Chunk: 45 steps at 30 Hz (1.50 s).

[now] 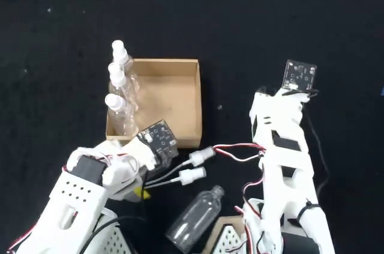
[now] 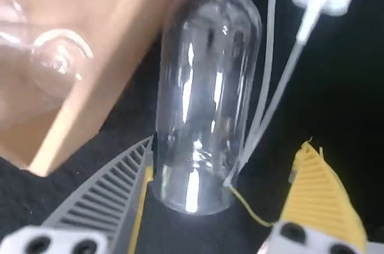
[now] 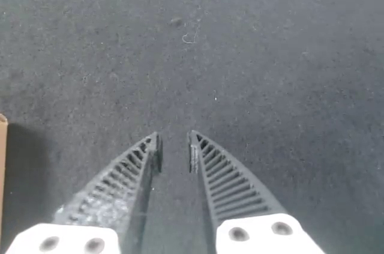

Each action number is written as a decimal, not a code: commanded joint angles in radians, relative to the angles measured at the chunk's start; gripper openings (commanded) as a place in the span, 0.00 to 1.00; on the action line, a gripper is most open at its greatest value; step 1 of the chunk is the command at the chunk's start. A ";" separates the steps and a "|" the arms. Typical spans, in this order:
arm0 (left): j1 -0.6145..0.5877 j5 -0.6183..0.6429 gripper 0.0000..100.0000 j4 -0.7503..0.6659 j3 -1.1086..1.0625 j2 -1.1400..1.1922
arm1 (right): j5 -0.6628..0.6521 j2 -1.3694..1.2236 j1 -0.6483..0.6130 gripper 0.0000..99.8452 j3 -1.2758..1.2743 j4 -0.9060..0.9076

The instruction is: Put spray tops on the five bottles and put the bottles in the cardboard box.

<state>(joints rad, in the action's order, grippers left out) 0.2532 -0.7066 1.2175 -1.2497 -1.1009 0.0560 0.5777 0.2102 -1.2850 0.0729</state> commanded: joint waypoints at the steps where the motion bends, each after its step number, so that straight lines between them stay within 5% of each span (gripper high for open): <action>1: -0.047 -0.087 0.33 0.068 0.059 -0.011 | 0.002 0.047 -0.018 0.06 0.035 -0.025; 11: -0.076 0.003 0.33 -0.037 0.059 0.000 | 0.002 0.047 -0.018 0.06 0.035 -0.023; 24: -0.097 0.003 0.33 0.061 0.007 -0.012 | 0.002 0.047 -0.018 0.06 0.035 -0.023; 32: -0.096 0.003 0.14 0.072 -0.001 -0.012 | 0.002 0.047 -0.018 0.06 0.035 -0.023; 37: -0.097 0.002 0.14 0.106 0.013 -0.012 | 0.002 0.047 -0.018 0.06 0.035 -0.023; 45: -0.274 -0.267 0.13 0.328 0.188 -0.002 | 0.002 0.047 -0.018 0.06 0.035 -0.023</action>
<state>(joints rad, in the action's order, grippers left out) 0.1043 -0.8339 1.4722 -1.1684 -1.0994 0.0560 0.5777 0.2102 -1.2850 0.0729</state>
